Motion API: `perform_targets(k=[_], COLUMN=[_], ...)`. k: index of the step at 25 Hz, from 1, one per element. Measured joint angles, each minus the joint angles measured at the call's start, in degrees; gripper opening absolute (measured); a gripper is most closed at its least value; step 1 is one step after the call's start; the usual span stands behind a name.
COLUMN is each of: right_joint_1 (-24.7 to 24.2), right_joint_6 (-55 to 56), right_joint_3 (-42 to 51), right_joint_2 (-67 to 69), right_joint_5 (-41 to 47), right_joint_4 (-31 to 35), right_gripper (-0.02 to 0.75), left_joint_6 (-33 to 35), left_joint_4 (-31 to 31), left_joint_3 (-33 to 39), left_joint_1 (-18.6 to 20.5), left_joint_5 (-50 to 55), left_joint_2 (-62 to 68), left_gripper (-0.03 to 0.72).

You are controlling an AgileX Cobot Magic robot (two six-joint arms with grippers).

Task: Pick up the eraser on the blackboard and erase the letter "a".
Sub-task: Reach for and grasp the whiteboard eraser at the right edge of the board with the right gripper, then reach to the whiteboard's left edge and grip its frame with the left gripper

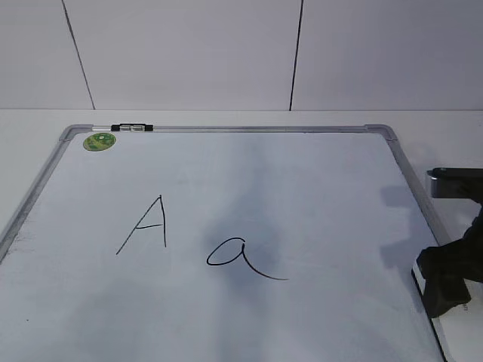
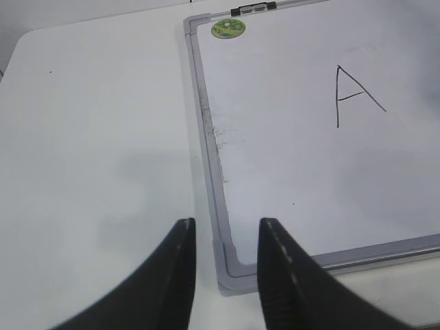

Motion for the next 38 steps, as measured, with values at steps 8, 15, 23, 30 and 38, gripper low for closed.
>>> perform_targets(k=[8, 15, 23, 30, 38], right_joint_1=[0.00, 0.00, 0.00, 0.00, 0.00], right_joint_6=[0.00, 0.00, 0.00, 0.00, 0.08], right_joint_3=[0.00, 0.00, 0.00, 0.00, 0.00], right_joint_2=[2.43, 2.66, 3.45, 3.69, 3.69], right_joint_5=[-0.60, -1.39, -2.18, -2.48, -2.48], right_joint_4=[0.14, 0.26, 0.26, 0.26, 0.16], right_gripper=[0.653, 0.647, 0.636, 0.617, 0.572], left_joint_6=[0.00, 0.00, 0.00, 0.00, 0.00], left_joint_4=[0.00, 0.00, 0.00, 0.00, 0.00], left_joint_3=[0.00, 0.00, 0.00, 0.00, 0.00], left_joint_1=[0.00, 0.00, 0.00, 0.00, 0.00], left_joint_5=[0.00, 0.00, 0.00, 0.00, 0.00], left_joint_2=[0.00, 0.00, 0.00, 0.00, 0.00], left_gripper=[0.235, 0.235, 0.235, 0.235, 0.235])
